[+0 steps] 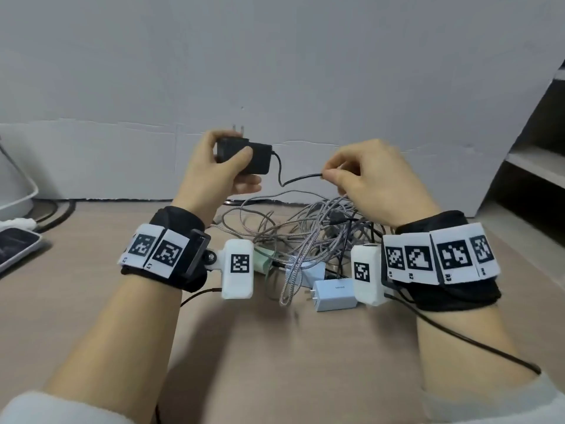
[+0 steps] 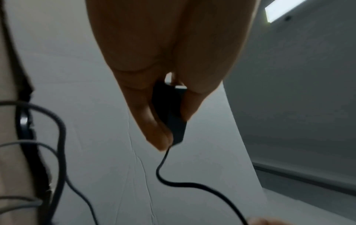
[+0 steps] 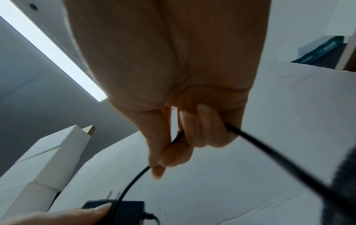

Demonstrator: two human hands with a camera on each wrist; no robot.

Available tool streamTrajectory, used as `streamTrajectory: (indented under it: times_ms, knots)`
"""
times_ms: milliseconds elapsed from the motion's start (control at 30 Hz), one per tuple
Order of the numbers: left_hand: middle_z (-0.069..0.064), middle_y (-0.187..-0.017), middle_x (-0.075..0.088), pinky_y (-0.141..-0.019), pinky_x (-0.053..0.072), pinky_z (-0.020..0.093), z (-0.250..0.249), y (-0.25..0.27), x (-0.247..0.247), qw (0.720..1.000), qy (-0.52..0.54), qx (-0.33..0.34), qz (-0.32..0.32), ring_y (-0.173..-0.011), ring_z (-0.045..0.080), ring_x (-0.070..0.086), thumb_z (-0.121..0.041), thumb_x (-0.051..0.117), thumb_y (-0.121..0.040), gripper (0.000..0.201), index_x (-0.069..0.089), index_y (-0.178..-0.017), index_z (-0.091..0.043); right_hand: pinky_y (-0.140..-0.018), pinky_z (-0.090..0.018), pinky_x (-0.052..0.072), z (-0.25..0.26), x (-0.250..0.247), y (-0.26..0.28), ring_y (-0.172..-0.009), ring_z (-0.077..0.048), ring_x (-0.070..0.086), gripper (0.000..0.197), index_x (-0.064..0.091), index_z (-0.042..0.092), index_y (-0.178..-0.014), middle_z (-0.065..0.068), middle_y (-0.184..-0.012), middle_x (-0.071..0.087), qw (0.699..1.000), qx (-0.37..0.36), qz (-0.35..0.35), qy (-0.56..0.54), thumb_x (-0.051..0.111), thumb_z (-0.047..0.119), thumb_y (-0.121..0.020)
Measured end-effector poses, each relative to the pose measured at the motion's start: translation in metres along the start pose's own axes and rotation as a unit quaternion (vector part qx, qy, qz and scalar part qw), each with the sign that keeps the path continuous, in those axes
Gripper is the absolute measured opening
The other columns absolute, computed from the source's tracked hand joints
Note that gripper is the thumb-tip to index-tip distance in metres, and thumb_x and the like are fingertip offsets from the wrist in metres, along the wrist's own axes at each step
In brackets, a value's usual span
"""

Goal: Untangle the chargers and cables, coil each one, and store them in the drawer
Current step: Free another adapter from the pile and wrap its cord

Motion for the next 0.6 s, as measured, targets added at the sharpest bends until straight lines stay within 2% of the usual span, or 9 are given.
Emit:
streamTrajectory:
  times_ms: [67, 167, 267, 300, 367, 467, 600]
  knots:
    - [0.018, -0.112, 0.065, -0.067, 0.063, 0.037, -0.009, 0.008, 0.006, 0.997, -0.038, 0.011, 0.064, -0.069, 0.028, 0.071, -0.008, 0.063, -0.098, 0.030, 0.053, -0.126, -0.011, -0.068, -0.025, 0.040, 0.008, -0.001, 0.004, -0.071, -0.007, 0.058, 0.013, 0.069, 0.030, -0.085, 0.011, -0.069, 0.063, 0.999, -0.028, 0.010, -0.019, 0.065, 0.027, -0.097]
    - [0.017, -0.104, 0.066, -0.061, 0.060, 0.031, -0.021, 0.019, 0.018, 0.988, -0.026, 0.000, 0.153, -0.063, 0.028, 0.067, -0.006, 0.063, -0.096, 0.024, 0.057, -0.119, -0.010, -0.066, -0.026, 0.041, 0.014, -0.004, 0.005, -0.069, -0.009, 0.057, 0.014, 0.069, 0.028, -0.084, 0.010, -0.068, 0.062, 0.997, -0.046, -0.034, -0.043, 0.063, 0.028, -0.097]
    - [0.015, -0.100, 0.065, -0.058, 0.055, 0.029, -0.026, 0.027, 0.025, 0.977, -0.014, -0.023, 0.214, -0.063, 0.027, 0.060, -0.019, 0.071, -0.092, 0.028, 0.059, -0.116, -0.012, -0.068, -0.027, 0.042, 0.016, -0.005, 0.005, -0.073, -0.013, 0.058, 0.014, 0.069, 0.028, -0.084, 0.011, -0.068, 0.062, 0.995, -0.051, -0.068, -0.052, 0.063, 0.028, -0.096]
    - [0.013, -0.099, 0.065, -0.058, 0.054, 0.029, -0.026, 0.028, 0.026, 0.974, -0.030, -0.023, 0.224, -0.063, 0.025, 0.059, -0.022, 0.075, -0.088, 0.033, 0.059, -0.116, -0.013, -0.069, -0.027, 0.043, 0.016, -0.006, 0.005, -0.074, -0.013, 0.059, 0.014, 0.070, 0.028, -0.083, 0.012, -0.068, 0.062, 0.995, -0.052, -0.070, -0.056, 0.064, 0.028, -0.096]
    - [0.011, -0.095, 0.065, -0.057, 0.052, 0.029, -0.025, 0.030, 0.027, 0.970, -0.082, -0.006, 0.230, -0.063, 0.022, 0.056, -0.018, 0.079, -0.084, 0.040, 0.058, -0.118, -0.014, -0.068, -0.024, 0.043, 0.018, -0.008, 0.006, -0.072, -0.008, 0.059, 0.013, 0.070, 0.028, -0.083, 0.015, -0.066, 0.061, 0.994, -0.054, -0.076, -0.066, 0.065, 0.027, -0.095]
    - [0.014, -0.093, 0.066, -0.053, 0.049, 0.030, -0.022, 0.030, 0.026, 0.966, -0.129, 0.004, 0.223, -0.060, 0.022, 0.054, -0.008, 0.074, -0.088, 0.034, 0.058, -0.118, -0.013, -0.067, -0.021, 0.043, 0.018, -0.011, 0.007, -0.069, -0.004, 0.059, 0.012, 0.071, 0.025, -0.083, 0.017, -0.064, 0.060, 0.991, -0.055, -0.101, -0.072, 0.066, 0.026, -0.095]
    - [0.019, -0.089, 0.062, -0.048, 0.044, 0.030, -0.021, 0.032, 0.024, 0.958, -0.150, -0.008, 0.245, -0.059, 0.025, 0.051, -0.012, 0.071, -0.092, 0.029, 0.059, -0.118, -0.011, -0.066, -0.012, 0.041, 0.017, -0.013, 0.007, -0.066, 0.001, 0.057, 0.010, 0.073, 0.022, -0.087, 0.020, -0.064, 0.058, 0.986, -0.053, -0.142, -0.072, 0.067, 0.023, -0.095]
Point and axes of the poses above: each hand's wrist, its own y-axis away from the middle knuckle, its own x-axis out of the palm, z = x × y, the point moved 1 cm from there along -y, towards the middle knuckle
